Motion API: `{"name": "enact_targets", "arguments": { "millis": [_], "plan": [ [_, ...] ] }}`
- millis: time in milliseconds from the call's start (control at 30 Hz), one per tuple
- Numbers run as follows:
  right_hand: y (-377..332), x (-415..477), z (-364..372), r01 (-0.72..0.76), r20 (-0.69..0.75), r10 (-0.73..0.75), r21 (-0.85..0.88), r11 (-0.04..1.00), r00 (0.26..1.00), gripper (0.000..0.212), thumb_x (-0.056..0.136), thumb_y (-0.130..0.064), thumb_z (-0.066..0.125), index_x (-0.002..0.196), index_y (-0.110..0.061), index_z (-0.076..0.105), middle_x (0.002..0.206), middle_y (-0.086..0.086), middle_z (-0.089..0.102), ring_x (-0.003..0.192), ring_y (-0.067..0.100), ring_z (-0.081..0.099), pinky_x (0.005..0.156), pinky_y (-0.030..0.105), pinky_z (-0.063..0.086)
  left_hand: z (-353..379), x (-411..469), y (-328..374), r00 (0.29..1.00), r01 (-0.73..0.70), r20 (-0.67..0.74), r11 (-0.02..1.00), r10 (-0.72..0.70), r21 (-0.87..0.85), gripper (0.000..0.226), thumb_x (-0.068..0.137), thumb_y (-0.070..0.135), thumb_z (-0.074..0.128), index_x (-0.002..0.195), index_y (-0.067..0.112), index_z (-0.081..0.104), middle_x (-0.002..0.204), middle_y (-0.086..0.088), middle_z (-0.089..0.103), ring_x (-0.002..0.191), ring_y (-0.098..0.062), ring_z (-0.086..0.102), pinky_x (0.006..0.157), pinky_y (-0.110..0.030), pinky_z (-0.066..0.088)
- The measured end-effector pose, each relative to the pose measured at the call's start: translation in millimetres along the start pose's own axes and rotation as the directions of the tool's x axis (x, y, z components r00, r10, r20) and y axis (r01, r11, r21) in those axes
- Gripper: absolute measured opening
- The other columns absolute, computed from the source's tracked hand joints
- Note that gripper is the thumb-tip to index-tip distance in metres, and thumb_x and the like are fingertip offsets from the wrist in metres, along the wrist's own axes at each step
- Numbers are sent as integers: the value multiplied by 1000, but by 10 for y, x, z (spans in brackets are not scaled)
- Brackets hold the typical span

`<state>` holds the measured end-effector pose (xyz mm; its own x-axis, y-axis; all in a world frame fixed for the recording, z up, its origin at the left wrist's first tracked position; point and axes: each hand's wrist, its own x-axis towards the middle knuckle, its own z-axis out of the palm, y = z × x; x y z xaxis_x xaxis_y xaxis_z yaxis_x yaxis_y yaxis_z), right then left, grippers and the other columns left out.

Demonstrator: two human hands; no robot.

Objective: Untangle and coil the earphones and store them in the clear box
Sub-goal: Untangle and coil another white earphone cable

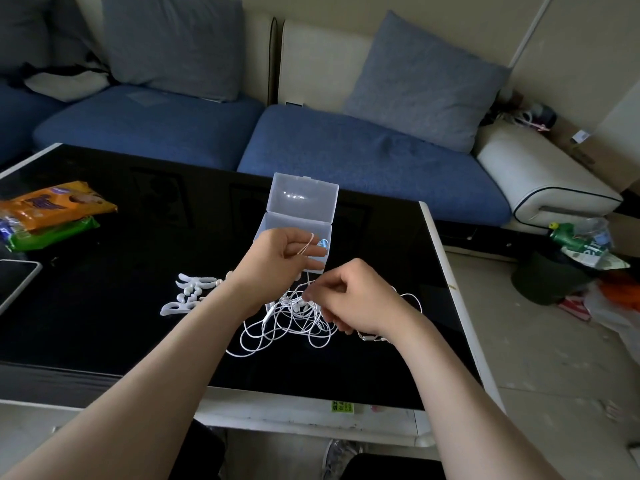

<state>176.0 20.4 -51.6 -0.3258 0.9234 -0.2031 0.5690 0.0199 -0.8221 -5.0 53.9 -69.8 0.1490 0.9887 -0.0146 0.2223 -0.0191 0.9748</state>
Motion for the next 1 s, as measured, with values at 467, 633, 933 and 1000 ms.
{"name": "enact_targets", "arguments": {
  "millis": [467, 633, 933, 1000],
  "plan": [
    [12, 39, -269, 188, -533, 177, 560, 807, 828, 28, 105, -19, 61, 79, -10, 64, 56, -2, 30, 47, 13, 27, 48, 27, 22, 68, -103, 133, 944, 132, 307, 991, -123, -10, 39, 98, -8, 41, 106, 4, 78, 82, -3, 71, 83, -19, 56, 84, -36, 42],
    [195, 104, -278, 40, -592, 220, 393, 919, 775, 27, 105, -31, 62, 82, -20, 73, 55, -12, 48, 58, 13, 46, 61, 31, 38, 61, -95, 197, 943, 186, 324, 932, -80, -312, 29, 108, 7, 49, 114, -8, 73, 86, -8, 64, 71, -12, 51, 66, -23, 40],
    [322, 135, -109, -120, -204, 103, -76, 990, 974, 23, 101, -34, 64, 85, -27, 81, 54, -12, 60, 45, 1, 45, 51, 21, 34, 115, -75, 149, 998, 38, 60, 943, -20, -330, 24, 103, 4, 64, 126, 1, 69, 110, -5, 81, 88, -7, 75, 71, -12, 54],
    [245, 106, -53, -100, -125, 83, -133, 986, 989, 27, 100, -33, 62, 81, -29, 80, 54, -9, 60, 45, 3, 46, 50, 22, 36, 128, -58, 106, 1000, 3, -22, 979, -8, -203, 24, 104, 4, 62, 127, 3, 69, 111, -2, 81, 98, -12, 78, 79, -17, 59]
  ]
}}
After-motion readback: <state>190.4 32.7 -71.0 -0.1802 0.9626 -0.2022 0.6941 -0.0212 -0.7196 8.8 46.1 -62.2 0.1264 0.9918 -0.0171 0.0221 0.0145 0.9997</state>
